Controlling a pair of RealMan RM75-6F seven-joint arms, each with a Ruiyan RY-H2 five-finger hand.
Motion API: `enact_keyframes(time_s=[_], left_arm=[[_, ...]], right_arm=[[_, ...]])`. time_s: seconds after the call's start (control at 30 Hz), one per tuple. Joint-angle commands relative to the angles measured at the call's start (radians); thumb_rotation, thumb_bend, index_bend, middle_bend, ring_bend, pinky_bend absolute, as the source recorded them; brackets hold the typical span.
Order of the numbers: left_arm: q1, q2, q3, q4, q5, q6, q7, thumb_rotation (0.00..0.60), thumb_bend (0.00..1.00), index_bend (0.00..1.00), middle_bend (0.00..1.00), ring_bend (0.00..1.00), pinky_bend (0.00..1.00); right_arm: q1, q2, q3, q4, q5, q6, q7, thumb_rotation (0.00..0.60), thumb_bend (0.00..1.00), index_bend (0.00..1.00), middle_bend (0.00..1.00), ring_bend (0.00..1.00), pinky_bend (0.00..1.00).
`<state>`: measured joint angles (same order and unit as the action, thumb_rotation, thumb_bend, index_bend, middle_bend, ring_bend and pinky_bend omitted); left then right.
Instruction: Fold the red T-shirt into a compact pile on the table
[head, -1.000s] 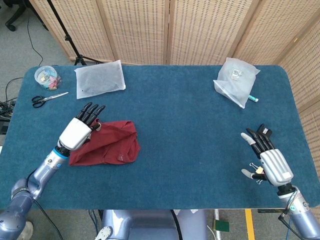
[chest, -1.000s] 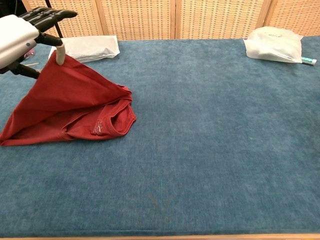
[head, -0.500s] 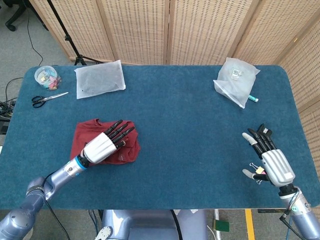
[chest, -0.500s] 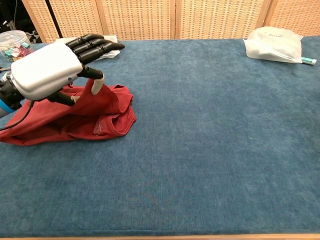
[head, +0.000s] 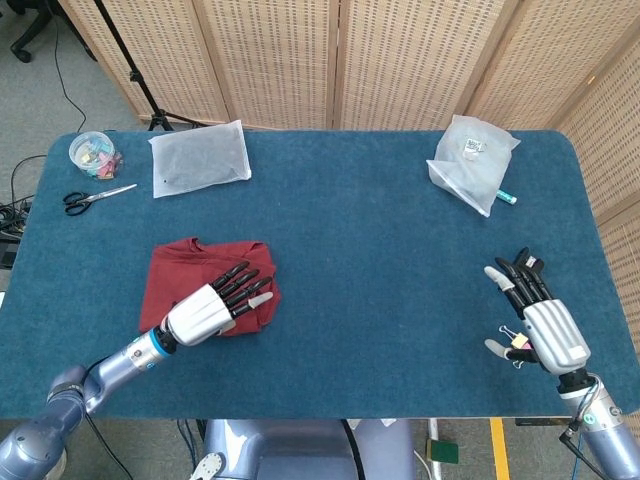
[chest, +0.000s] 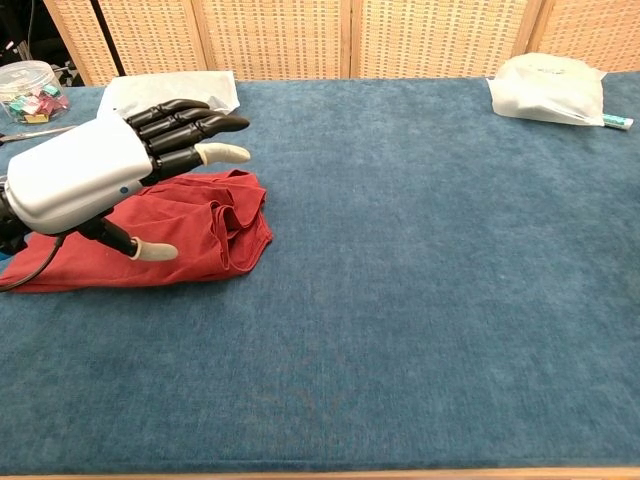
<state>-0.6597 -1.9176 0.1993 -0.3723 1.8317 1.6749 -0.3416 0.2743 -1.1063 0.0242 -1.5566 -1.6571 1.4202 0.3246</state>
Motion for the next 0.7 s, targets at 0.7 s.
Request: enact_keyframes(time_s=[0.7], left_arm=[[-0.013, 0.224, -0.191, -0.428, -0.212, -0.247, 0.109, 0.6, 0.0, 0.17, 0.0, 0.0, 0.0]], right_arm=[[-0.001, 0.005, -0.002, -0.008, -0.008, 0.001, -0.001, 0.6, 0.0, 0.0, 0.0, 0.0, 0.0]])
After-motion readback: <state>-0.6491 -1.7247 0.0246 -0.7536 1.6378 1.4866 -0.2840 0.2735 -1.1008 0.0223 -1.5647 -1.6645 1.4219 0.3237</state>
